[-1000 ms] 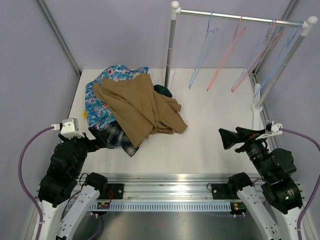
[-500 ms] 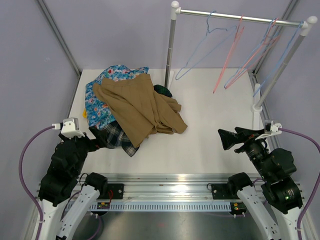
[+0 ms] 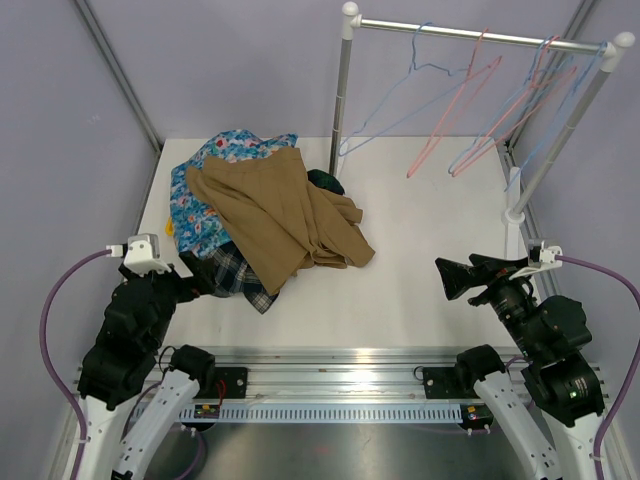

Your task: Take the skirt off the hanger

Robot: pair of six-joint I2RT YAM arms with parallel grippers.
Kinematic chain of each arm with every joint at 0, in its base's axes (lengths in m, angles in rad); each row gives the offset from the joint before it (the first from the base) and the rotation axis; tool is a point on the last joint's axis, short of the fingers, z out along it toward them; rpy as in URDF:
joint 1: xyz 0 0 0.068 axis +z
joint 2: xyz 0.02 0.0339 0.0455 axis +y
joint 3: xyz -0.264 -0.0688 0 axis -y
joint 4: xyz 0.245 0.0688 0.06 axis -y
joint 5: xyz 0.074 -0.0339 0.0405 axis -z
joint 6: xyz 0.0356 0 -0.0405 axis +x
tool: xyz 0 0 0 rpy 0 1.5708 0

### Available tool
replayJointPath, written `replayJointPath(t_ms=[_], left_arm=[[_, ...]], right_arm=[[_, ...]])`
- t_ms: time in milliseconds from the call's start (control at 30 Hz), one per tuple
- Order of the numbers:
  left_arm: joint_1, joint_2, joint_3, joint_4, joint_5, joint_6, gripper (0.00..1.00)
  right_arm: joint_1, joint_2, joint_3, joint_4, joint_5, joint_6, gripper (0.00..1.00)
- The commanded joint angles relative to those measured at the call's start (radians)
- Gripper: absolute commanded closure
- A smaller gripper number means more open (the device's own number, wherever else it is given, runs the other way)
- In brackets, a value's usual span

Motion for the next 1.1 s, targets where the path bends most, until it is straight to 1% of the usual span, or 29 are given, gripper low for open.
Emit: replayJointPath(t_ms=[0, 333, 367, 400, 500, 533, 567, 600, 633, 667, 700, 733, 767, 833, 867, 900, 933, 967, 1000, 1033, 1067], left_arm=[[-0.002, 0.018, -0.003, 0.051, -0.013, -0.004, 0.01], [-0.002, 0.049, 0.005, 0.051, -0.008, 0.008, 0.01], [-0.002, 0.091, 0.015, 0.048, 0.004, 0.025, 0.01], [-0.002, 0.119, 0.058, 0.036, 0.013, 0.045, 0.01], [-0.002, 0.239, 0.136, 0.017, -0.059, 0.06, 0.01], [-0.002, 0.27, 0.182, 0.025, -0.056, 0.086, 0.01], [-0.003, 0.315, 0.195, 0.038, -0.038, 0.112, 0.01], [-0.002, 0.34, 0.195, 0.09, -0.01, 0.145, 0.01], [-0.003, 0.356, 0.155, 0.133, 0.027, 0.236, 0.01], [-0.002, 0.377, 0.137, 0.178, 0.009, 0.257, 0.01], [-0.003, 0.446, 0.124, 0.233, -0.058, 0.243, 0.01], [-0.002, 0.481, 0.121, 0.252, -0.167, 0.222, 0.01], [-0.002, 0.562, 0.121, 0.302, -0.195, 0.228, 0.01], [-0.002, 0.632, 0.111, 0.379, -0.246, 0.241, 0.01], [-0.002, 0.662, 0.063, 0.431, -0.267, 0.249, 0.01], [-0.002, 0.694, 0.034, 0.562, -0.296, 0.26, 0.01], [0.006, 0.766, -0.001, 0.625, -0.406, 0.271, 0.01], [0.017, 0.797, -0.061, 0.685, -0.459, 0.268, 0.01], [0.033, 0.832, -0.093, 0.791, -0.482, 0.257, 0.01], [0.078, 0.874, -0.119, 0.84, -0.47, 0.223, 0.01], [0.093, 0.896, -0.193, 0.97, -0.462, 0.215, 0.01]], right_arm=[[-0.003, 0.016, 0.001, 0.041, -0.018, -0.017, 0.01], [-0.003, 0.008, 0.002, 0.041, -0.025, -0.02, 0.01], [-0.003, 0.006, 0.004, 0.041, -0.025, -0.019, 0.0], [-0.003, 0.005, 0.007, 0.037, -0.023, -0.019, 0.01], [-0.003, 0.0, 0.015, 0.022, -0.02, -0.008, 0.0], [-0.003, -0.004, 0.01, 0.02, -0.018, -0.005, 0.0], [-0.003, -0.007, 0.002, 0.023, -0.017, -0.002, 0.01], [-0.002, -0.012, -0.01, 0.032, -0.018, 0.003, 0.0], [-0.002, -0.014, -0.011, 0.032, -0.022, 0.0, 0.0], [-0.003, -0.015, -0.013, 0.037, -0.026, -0.006, 0.0], [-0.003, -0.017, -0.018, 0.04, -0.031, -0.011, 0.01], [-0.002, -0.02, -0.025, 0.052, -0.034, -0.012, 0.01], [-0.003, -0.023, -0.028, 0.057, -0.04, -0.017, 0.0], [-0.002, -0.027, -0.031, 0.057, -0.043, -0.015, 0.0], [-0.002, -0.03, -0.033, 0.058, -0.049, -0.017, 0.01], [0.003, -0.04, -0.036, 0.06, -0.058, -0.019, 0.01], [0.009, -0.043, -0.038, 0.061, -0.061, -0.017, 0.01], [0.016, -0.046, -0.041, 0.061, -0.061, -0.015, 0.01], [0.021, -0.047, -0.044, 0.061, -0.071, -0.014, 0.01], [0.029, -0.047, -0.047, 0.064, -0.074, -0.009, 0.01], [0.042, -0.044, -0.048, 0.064, -0.08, -0.003, 0.01]])
